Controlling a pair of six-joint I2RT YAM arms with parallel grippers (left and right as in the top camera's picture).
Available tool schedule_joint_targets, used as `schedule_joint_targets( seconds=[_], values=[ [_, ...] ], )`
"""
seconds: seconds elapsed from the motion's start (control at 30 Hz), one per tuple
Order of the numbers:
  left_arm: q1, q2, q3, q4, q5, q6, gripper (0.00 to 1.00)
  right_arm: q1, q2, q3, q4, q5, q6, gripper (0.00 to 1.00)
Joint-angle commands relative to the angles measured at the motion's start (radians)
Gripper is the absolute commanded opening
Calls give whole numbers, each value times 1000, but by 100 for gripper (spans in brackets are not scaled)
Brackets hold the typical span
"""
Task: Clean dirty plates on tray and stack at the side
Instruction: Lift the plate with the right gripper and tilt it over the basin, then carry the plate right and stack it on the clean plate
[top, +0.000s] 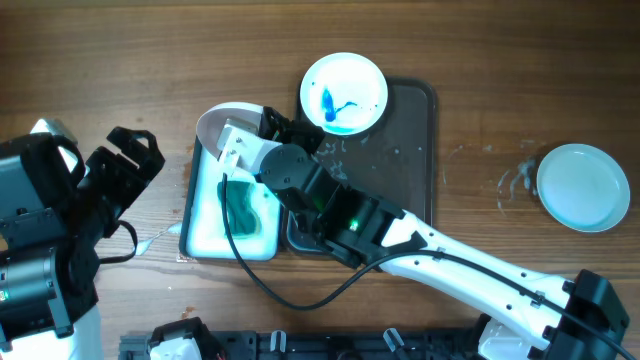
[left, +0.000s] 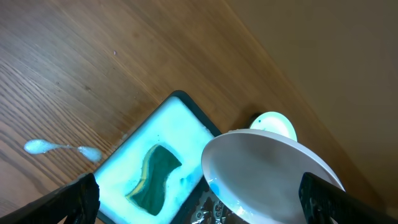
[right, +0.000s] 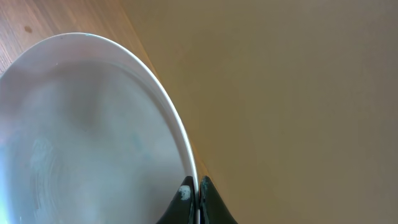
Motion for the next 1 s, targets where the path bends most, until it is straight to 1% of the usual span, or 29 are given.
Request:
schedule_joint_targets(
  seconds=[0.0, 0.33, 0.37, 0.43, 0.47, 0.5, 0.53, 0.57, 0.6, 0.63, 0.67, 0.73, 0.77, 0.8, 0.83, 0.9, 0.97],
  values=[
    [7, 6, 11, 3, 12, -10, 100, 5, 4, 21, 10, 9, -5, 4],
    [7, 6, 11, 3, 12, -10, 100, 5, 4, 21, 14, 10, -6, 4],
    [7, 6, 11, 3, 12, -10, 100, 5, 4, 21, 21, 9, 3, 4],
    [7, 6, 11, 3, 12, -10, 100, 6, 11, 18, 24, -7, 110, 4],
    [7, 6, 11, 3, 12, -10, 100, 5, 24, 18, 13, 56, -60, 4],
    [7, 6, 11, 3, 12, -10, 100, -8, 43, 18, 76, 182, -169, 4],
    [7, 6, 11, 3, 12, -9, 100, 2, 47, 18, 117, 173, -143, 4],
    [7, 6, 11, 3, 12, -10, 100, 31, 47, 18, 115, 160, -275, 4],
    [7, 6, 11, 3, 12, -10, 100, 38, 48, 18, 134, 163, -328, 4],
    [7, 6, 11, 3, 12, -10, 100, 39, 48, 18, 167, 142, -232, 4],
    [7, 6, 11, 3, 12, -10, 100, 39, 48, 18, 147, 109, -111, 4],
    [7, 6, 11, 3, 12, -10, 100, 2, 50, 18, -3, 58, 214, 4],
    [7, 6, 11, 3, 12, -10, 100, -51, 50, 18, -104, 3, 482, 4],
    [7, 6, 11, 3, 12, -10, 100, -126, 49, 18, -202, -105, 759, 4],
    [7, 6, 11, 3, 12, -10, 100, -208, 37, 18, -277, -228, 929, 4],
    [7, 6, 11, 3, 12, -10, 100, -374, -21, 19, -383, -466, 1170, 4],
    [7, 6, 11, 3, 12, -10, 100, -577, -86, 19, -459, -677, 1295, 4]
  ],
)
